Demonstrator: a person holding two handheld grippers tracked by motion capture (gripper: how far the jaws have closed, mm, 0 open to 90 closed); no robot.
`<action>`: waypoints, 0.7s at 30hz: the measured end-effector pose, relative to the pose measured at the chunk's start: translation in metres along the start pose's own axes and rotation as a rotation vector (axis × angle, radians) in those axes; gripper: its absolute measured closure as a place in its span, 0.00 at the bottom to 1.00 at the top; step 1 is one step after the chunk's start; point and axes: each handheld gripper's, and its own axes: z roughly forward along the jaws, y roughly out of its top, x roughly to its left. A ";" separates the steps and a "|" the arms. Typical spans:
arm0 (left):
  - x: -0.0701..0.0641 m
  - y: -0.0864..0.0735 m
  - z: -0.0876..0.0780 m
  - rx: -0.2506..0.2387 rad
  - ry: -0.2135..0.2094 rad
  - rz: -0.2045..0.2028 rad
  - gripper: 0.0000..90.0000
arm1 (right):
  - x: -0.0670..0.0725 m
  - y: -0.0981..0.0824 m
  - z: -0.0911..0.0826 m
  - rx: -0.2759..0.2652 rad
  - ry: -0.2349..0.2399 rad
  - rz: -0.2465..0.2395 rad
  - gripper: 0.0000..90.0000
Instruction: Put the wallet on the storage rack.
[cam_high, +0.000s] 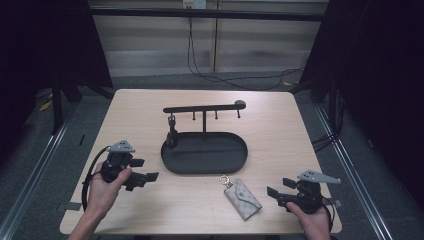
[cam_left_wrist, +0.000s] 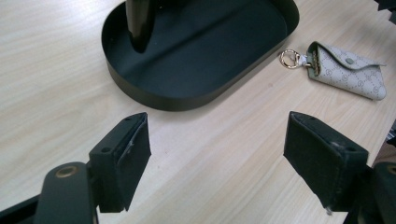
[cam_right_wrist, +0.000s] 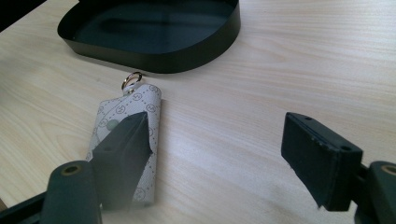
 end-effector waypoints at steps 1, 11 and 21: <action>0.000 0.000 0.000 0.000 0.000 0.000 0.25 | 0.000 0.000 0.000 0.001 0.000 0.001 0.26; -0.003 -0.037 -0.004 -0.034 -0.018 -0.032 0.19 | 0.003 0.002 0.000 0.021 -0.014 -0.025 0.26; -0.002 -0.075 -0.008 -0.084 -0.013 -0.069 0.22 | 0.011 0.010 0.006 0.070 0.008 -0.045 0.18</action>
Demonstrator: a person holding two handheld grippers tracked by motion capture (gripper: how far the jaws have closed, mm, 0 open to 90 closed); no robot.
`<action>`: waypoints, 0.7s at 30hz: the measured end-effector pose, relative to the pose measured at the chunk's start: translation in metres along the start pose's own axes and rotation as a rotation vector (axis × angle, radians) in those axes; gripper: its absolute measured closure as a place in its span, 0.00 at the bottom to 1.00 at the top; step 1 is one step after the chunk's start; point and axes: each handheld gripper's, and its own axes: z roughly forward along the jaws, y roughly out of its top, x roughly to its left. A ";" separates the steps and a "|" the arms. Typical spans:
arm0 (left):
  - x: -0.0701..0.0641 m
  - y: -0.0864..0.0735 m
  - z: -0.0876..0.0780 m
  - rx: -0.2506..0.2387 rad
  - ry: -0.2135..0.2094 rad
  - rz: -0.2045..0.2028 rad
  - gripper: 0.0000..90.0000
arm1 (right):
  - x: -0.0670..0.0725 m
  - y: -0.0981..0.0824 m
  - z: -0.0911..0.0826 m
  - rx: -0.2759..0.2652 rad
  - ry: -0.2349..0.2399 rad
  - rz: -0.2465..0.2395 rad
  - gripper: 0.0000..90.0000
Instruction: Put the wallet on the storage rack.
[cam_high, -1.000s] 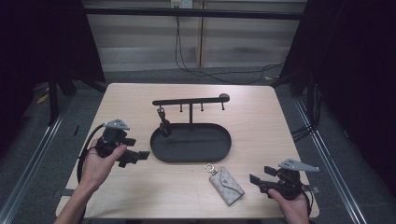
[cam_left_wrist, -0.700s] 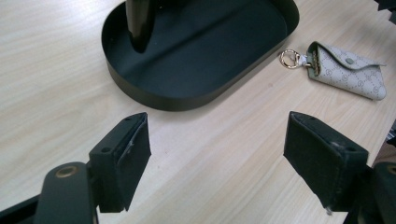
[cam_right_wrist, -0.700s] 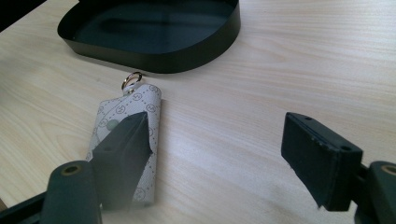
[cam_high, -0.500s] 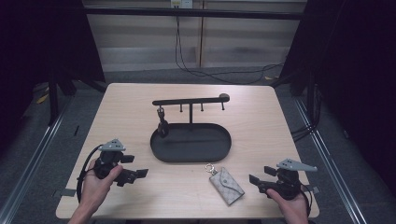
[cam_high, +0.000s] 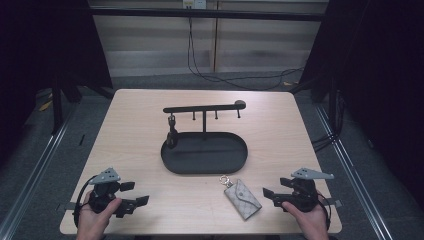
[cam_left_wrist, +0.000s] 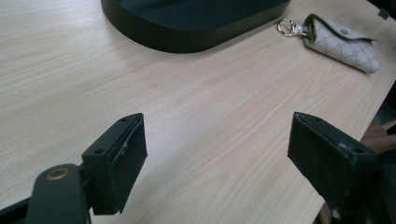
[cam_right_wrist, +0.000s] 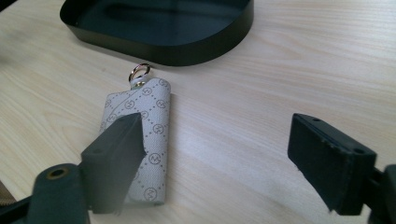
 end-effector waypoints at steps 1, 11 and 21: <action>0.000 -0.001 0.000 -0.005 0.007 0.001 0.22 | 0.002 0.001 0.001 0.006 0.001 -0.005 0.18; -0.007 -0.005 0.004 -0.002 0.015 0.010 0.22 | 0.015 0.025 0.000 0.003 0.033 -0.044 0.24; -0.008 -0.004 0.002 -0.004 0.026 0.025 0.22 | 0.035 0.043 0.020 0.185 0.060 -0.102 0.27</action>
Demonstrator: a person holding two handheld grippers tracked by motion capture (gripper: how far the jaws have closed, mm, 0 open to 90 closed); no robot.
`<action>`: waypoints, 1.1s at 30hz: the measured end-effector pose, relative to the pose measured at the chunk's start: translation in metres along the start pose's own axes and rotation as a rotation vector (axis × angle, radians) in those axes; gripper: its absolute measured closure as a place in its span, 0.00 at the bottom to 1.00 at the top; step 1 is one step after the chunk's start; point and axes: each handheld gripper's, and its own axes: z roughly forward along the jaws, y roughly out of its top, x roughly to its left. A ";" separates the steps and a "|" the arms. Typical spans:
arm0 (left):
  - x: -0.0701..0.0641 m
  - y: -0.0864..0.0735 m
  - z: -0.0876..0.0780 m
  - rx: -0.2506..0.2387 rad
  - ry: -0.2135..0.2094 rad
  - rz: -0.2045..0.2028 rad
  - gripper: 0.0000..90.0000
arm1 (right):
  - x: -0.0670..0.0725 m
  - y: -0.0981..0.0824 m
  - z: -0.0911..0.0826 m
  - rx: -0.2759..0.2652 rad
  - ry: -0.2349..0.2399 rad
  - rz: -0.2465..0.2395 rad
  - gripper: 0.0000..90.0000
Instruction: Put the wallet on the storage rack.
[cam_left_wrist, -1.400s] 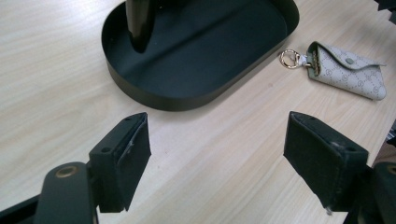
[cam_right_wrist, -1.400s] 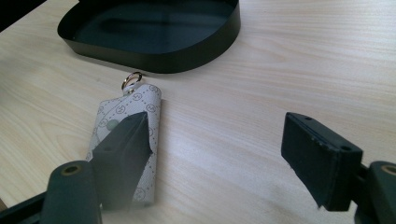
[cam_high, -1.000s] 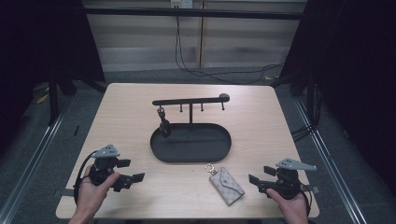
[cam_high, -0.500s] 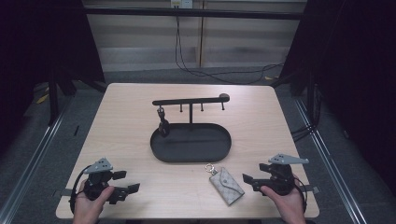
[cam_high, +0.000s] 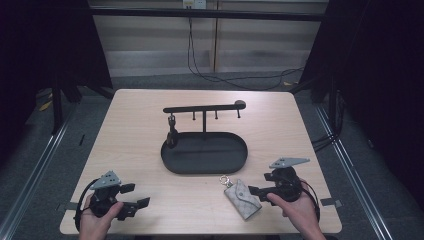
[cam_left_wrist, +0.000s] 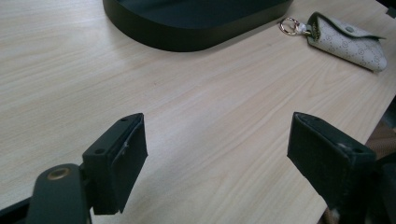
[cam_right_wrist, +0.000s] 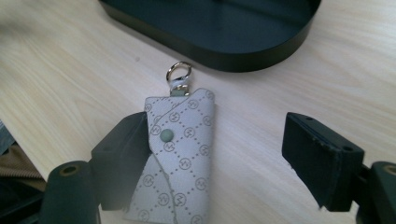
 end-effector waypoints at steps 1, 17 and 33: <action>0.000 0.000 0.000 0.003 -0.002 0.000 0.22 | 0.001 0.002 0.002 0.013 0.004 -0.007 0.28; 0.002 0.000 -0.001 0.008 -0.012 0.005 0.22 | 0.003 0.031 0.017 0.269 0.015 -0.002 0.28; 0.001 0.001 -0.001 0.008 -0.021 0.010 0.22 | 0.010 0.045 0.043 0.448 0.040 -0.019 0.25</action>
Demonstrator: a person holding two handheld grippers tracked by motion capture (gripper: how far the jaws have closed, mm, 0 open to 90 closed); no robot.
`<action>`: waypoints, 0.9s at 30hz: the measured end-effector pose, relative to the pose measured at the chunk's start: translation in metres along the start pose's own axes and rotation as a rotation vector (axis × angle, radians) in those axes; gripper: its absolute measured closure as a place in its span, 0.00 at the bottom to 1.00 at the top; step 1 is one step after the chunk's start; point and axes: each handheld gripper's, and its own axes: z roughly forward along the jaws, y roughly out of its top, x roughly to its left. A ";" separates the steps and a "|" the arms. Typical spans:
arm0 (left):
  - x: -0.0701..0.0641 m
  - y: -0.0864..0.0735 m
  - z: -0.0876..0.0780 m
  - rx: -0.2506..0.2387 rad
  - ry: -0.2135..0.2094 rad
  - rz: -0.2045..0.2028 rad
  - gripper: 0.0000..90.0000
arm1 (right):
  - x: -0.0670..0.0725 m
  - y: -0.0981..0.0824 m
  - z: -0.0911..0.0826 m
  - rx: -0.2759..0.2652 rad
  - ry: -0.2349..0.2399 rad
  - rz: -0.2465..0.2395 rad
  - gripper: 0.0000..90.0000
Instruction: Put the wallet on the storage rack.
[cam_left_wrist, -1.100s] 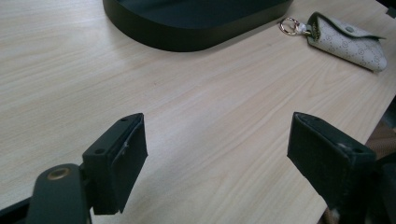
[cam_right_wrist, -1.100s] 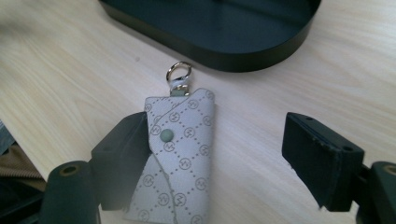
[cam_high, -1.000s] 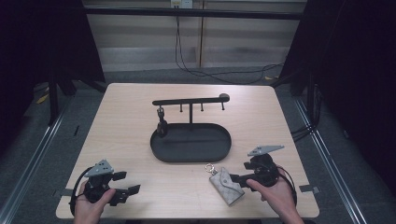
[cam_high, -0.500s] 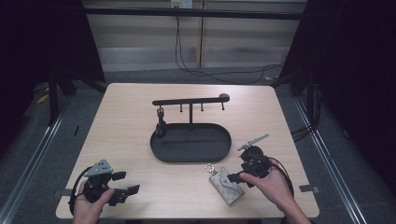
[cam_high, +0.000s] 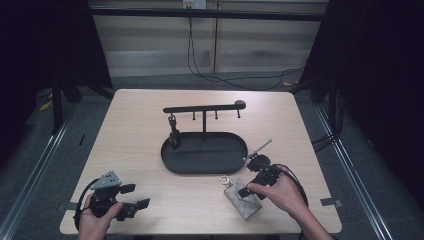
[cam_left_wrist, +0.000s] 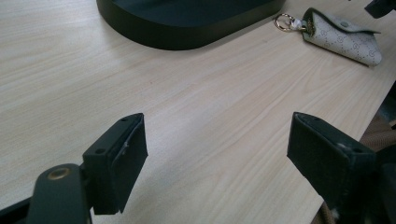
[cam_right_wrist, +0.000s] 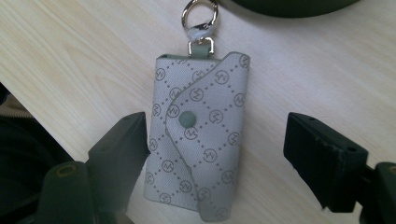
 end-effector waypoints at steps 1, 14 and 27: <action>0.000 0.000 0.000 0.000 0.000 0.000 0.22 | 0.001 0.001 0.002 0.013 0.001 -0.002 0.25; 0.000 0.000 -0.001 0.001 0.001 0.007 0.22 | 0.006 0.009 0.019 0.128 0.005 -0.004 0.30; -0.001 0.000 -0.001 0.007 0.007 0.015 0.22 | 0.009 0.014 0.032 0.166 -0.004 0.003 0.31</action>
